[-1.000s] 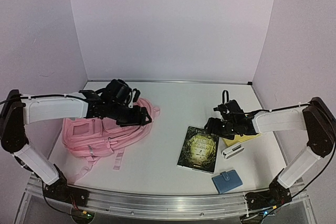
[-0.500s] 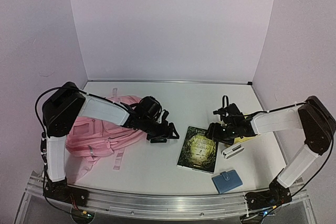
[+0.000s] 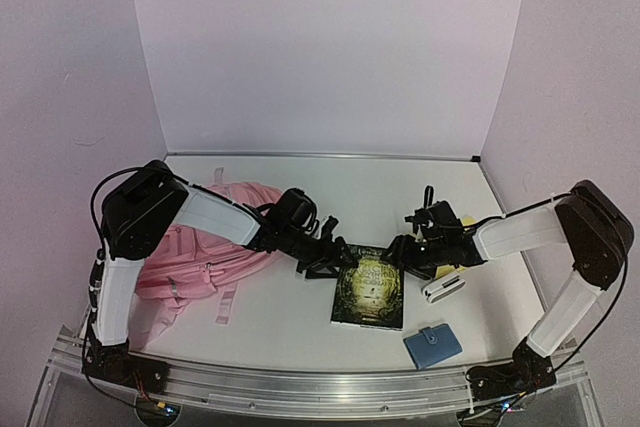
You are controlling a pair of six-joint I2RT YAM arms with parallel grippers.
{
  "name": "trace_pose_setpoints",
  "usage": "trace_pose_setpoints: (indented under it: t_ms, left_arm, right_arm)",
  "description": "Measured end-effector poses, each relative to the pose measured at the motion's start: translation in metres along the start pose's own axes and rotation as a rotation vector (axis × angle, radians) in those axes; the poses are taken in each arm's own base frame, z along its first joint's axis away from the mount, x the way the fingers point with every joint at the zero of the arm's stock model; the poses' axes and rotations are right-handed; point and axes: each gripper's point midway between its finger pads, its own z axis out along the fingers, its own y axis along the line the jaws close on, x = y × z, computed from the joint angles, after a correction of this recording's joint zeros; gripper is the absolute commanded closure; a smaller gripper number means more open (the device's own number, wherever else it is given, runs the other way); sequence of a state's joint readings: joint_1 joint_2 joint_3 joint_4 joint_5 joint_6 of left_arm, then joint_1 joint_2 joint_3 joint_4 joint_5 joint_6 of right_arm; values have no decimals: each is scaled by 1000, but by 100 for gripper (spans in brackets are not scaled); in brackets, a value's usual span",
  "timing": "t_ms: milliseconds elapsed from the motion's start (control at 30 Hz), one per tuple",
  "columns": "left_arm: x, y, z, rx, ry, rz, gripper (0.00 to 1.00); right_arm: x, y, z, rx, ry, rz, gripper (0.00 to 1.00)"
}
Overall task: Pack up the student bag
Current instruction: Pick up the book from the center of the board.
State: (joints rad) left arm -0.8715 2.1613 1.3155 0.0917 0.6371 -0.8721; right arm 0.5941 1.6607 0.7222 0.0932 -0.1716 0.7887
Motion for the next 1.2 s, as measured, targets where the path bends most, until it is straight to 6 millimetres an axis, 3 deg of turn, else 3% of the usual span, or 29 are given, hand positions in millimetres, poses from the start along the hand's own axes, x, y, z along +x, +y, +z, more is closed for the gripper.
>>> trace_pose_setpoints:
  t_ms: [533, 700, 867, 1033, 1200]
  left_arm:
    - [2, -4, -14, 49, -50, -17, 33]
    - [-6, -20, -29, 73, -116, 8, 33]
    - [-22, -49, -50, 107, -209, 66, 33]
    - [-31, -76, -65, 170, -286, 132, 33]
    - [-24, -74, -77, 137, -321, 148, 31]
  right_arm:
    - [-16, 17, 17, -116, -35, 39, 42]
    - [-18, 20, 20, -127, -30, 41, 42]
    - [-20, 27, 24, -141, -22, 53, 42]
    - [5, 60, 32, -224, 60, 40, 43]
    - [34, 93, 37, -289, 130, 34, 43]
